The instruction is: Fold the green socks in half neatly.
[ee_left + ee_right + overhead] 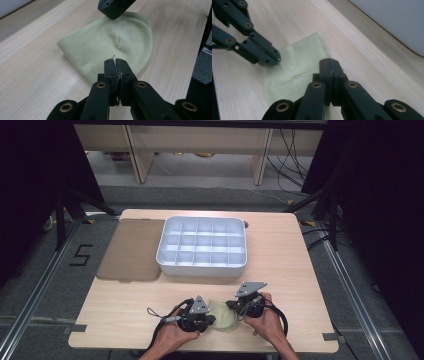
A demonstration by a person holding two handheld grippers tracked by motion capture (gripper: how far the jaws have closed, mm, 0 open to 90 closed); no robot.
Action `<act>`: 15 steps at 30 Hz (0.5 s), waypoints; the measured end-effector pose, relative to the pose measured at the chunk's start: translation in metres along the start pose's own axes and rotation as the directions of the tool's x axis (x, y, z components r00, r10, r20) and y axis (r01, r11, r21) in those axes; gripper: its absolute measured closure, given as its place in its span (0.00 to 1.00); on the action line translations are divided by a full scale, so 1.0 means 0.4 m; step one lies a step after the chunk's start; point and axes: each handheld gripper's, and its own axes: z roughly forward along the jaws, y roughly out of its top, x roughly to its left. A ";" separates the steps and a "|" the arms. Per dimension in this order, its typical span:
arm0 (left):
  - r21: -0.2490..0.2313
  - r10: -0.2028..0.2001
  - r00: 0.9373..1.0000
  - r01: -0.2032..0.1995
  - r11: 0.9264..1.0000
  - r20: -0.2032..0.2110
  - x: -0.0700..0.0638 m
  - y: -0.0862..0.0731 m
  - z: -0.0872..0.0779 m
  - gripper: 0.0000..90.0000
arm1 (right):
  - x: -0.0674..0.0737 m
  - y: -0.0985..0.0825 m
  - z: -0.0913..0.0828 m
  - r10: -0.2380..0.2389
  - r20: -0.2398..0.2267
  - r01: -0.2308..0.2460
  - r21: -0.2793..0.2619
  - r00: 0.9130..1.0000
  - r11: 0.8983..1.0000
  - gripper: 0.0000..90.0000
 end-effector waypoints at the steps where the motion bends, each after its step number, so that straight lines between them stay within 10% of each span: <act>1: -0.005 -0.005 1.000 0.005 1.000 0.002 0.002 -0.001 -0.001 0.96 | 0.000 0.002 -0.007 -0.012 -0.010 0.012 0.011 1.000 1.000 1.00; 15: 0.021 0.001 0.999 0.000 1.000 -0.042 0.035 -0.007 0.004 0.97 | 0.019 -0.028 -0.003 -0.002 -0.026 0.003 0.059 1.000 0.998 1.00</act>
